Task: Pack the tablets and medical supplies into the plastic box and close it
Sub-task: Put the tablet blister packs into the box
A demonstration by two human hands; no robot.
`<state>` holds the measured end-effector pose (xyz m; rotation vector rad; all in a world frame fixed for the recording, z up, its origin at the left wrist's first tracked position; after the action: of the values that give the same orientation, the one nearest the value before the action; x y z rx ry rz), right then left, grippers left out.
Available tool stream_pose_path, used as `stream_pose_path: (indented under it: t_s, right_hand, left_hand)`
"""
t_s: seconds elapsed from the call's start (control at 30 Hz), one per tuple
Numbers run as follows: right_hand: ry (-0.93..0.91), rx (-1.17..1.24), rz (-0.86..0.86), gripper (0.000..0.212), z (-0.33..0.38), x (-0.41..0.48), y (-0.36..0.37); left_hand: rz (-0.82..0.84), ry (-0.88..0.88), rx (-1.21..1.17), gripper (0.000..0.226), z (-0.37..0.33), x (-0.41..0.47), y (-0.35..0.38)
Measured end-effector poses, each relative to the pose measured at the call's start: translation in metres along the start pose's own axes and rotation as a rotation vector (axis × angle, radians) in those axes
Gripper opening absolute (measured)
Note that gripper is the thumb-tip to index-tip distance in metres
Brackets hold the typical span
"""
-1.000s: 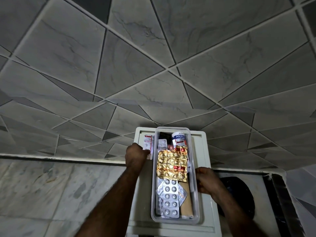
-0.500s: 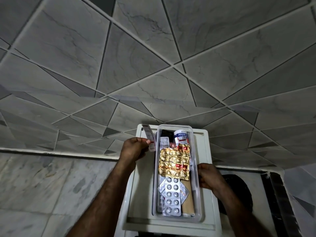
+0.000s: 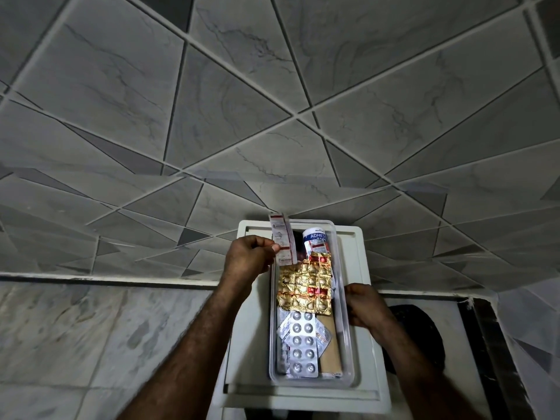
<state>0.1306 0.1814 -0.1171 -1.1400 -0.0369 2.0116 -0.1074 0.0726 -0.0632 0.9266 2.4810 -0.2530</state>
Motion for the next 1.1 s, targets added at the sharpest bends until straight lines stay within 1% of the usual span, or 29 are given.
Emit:
stream_pose_path:
  t_s: [0.07,0.13,0.2,0.27,0.37,0.47,0.57,0.67,0.73,0.8,0.87,0.93,1.0,1.1]
  right_hand:
    - [-0.012,-0.010,-0.001,0.023,0.000,0.002,0.000]
    - [-0.028,-0.025,-0.011,0.025,0.002,0.003,-0.003]
    - [-0.048,-0.030,-0.017,0.028,0.003,0.005,-0.004]
    - [-0.069,-0.019,-0.027,0.025,0.006,0.006,-0.005]
    - [-0.093,0.008,-0.048,0.025,0.011,0.014,-0.007]
    - [-0.133,-0.016,-0.053,0.026,0.024,0.028,-0.009]
    - [-0.207,-0.056,-0.035,0.027,0.044,0.044,-0.009]
    - [-0.250,-0.044,-0.009,0.015,0.068,0.048,-0.005]
    - [-0.249,-0.009,0.013,0.020,0.078,0.051,-0.003]
    - [-0.254,0.003,0.025,0.021,0.082,0.055,-0.002]
    - [-0.253,0.002,0.030,0.020,0.082,0.058,-0.001]
    - [-0.238,0.003,0.041,0.019,0.079,0.057,0.000]
    - [-0.197,0.000,0.033,0.019,0.068,0.059,0.000]
    - [-0.172,-0.045,0.004,0.016,0.046,0.057,-0.001]
  left_hand:
    - [0.008,0.023,0.079,0.006,0.006,0.004,0.011]
    - [-0.018,0.079,0.220,0.011,0.009,0.006,0.016]
    - [-0.076,0.173,0.378,0.022,0.007,0.003,0.016]
    - [-0.110,0.269,0.519,0.033,0.005,-0.005,0.015]
    - [-0.086,0.266,0.595,0.050,0.014,-0.017,0.014]
    - [-0.053,0.267,0.586,0.058,0.024,-0.027,0.015]
    - [-0.045,0.247,0.588,0.057,0.029,-0.034,0.012]
    - [-0.001,0.201,0.629,0.054,0.038,-0.037,0.007]
    - [0.051,0.138,0.556,0.052,0.045,-0.039,0.004]
    - [0.099,0.040,0.405,0.051,0.053,-0.041,0.000]
    - [0.145,-0.073,0.305,0.054,0.061,-0.042,-0.001]
    - [0.183,-0.150,0.254,0.058,0.067,-0.041,-0.001]
    - [0.190,-0.173,0.237,0.060,0.070,-0.040,-0.002]
    - [0.184,-0.141,0.245,0.055,0.066,-0.038,0.000]
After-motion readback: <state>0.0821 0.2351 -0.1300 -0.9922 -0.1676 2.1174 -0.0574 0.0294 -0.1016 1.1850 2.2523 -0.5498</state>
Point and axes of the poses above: each hand's wrist, its own x-axis towards the middle knuckle, its own y-axis out of the palm, z = x × y, the point moved 7 cm from there along x, towards the middle knuckle, and after that the axes turned 9 degrees about -x, right-handed, at the moved point
